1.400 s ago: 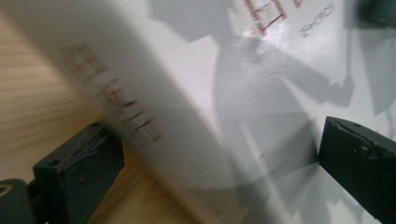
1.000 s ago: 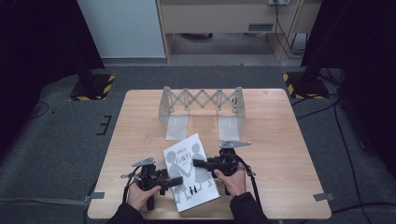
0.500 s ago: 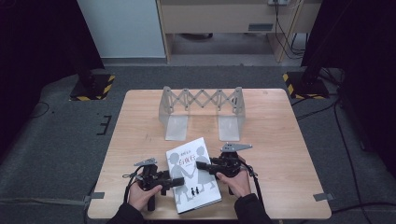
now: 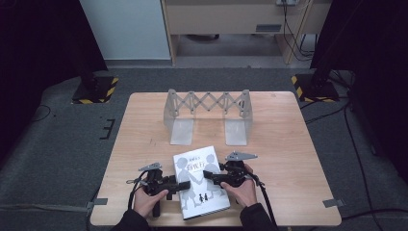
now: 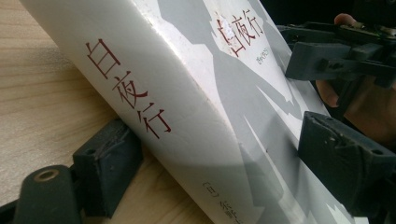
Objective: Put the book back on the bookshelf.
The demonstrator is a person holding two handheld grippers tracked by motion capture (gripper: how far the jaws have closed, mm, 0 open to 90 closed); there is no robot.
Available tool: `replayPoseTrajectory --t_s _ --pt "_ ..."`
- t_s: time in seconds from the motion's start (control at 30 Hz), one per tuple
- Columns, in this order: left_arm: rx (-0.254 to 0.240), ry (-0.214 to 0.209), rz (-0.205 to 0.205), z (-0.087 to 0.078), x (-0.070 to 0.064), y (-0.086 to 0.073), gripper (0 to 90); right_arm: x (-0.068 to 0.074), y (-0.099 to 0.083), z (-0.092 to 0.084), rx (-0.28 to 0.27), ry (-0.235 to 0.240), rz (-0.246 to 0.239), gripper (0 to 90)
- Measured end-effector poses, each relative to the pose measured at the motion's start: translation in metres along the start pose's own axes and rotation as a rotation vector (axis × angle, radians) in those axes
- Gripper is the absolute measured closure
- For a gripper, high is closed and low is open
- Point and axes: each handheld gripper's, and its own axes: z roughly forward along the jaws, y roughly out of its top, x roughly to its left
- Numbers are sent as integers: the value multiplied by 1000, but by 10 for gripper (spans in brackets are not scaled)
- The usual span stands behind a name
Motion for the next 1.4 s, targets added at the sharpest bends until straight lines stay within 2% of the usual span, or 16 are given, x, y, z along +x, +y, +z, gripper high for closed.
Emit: replayPoseTrajectory --t_s 0.1,0.2,0.33,0.37,0.4,0.43,0.47,0.53,0.6,0.63,0.77,0.8,1.0,1.13,1.3,1.4 --pt "3 2 8 1 -1 0 131 4 -1 -1 -6 -36 -17 359" --pt "0 7 6 2 -2 -1 133 5 -3 -2 -13 -57 -9 339" --pt "-2 13 11 2 -2 -1 136 6 -6 -2 -26 -84 -28 302" --pt "0 22 25 2 -3 -1 153 6 -7 -2 -10 -116 -32 258" --pt "-4 24 16 2 -3 -1 155 6 -8 -1 35 -163 -27 215" --pt "-6 24 14 2 -3 -1 155 3 -10 -2 23 -159 -17 245" --pt "-5 23 17 2 -3 -1 155 2 -12 -3 17 -134 -1 283" --pt "-5 24 16 2 -3 -1 155 0 -15 -3 1 -104 19 284" --pt "-5 24 13 2 -3 -1 155 -2 -18 0 6 -52 76 273" --pt "-5 28 10 2 -3 -1 156 -2 -19 2 2 -47 100 268" --pt "6 30 3 2 -3 1 159 -2 -19 3 -3 -52 101 273" --pt "4 30 -11 2 -3 2 167 -2 -20 3 -13 -53 102 282" --pt "13 32 -8 1 -1 4 180 -4 -19 2 -40 -46 98 362" --pt "14 -15 -19 3 -2 4 191 -5 -19 0 -57 -19 102 385" --pt "18 -3 -33 5 -2 4 182 -4 -19 2 -60 -18 96 387" --pt "24 13 -20 7 -2 7 171 -4 -19 2 -61 -20 94 388"
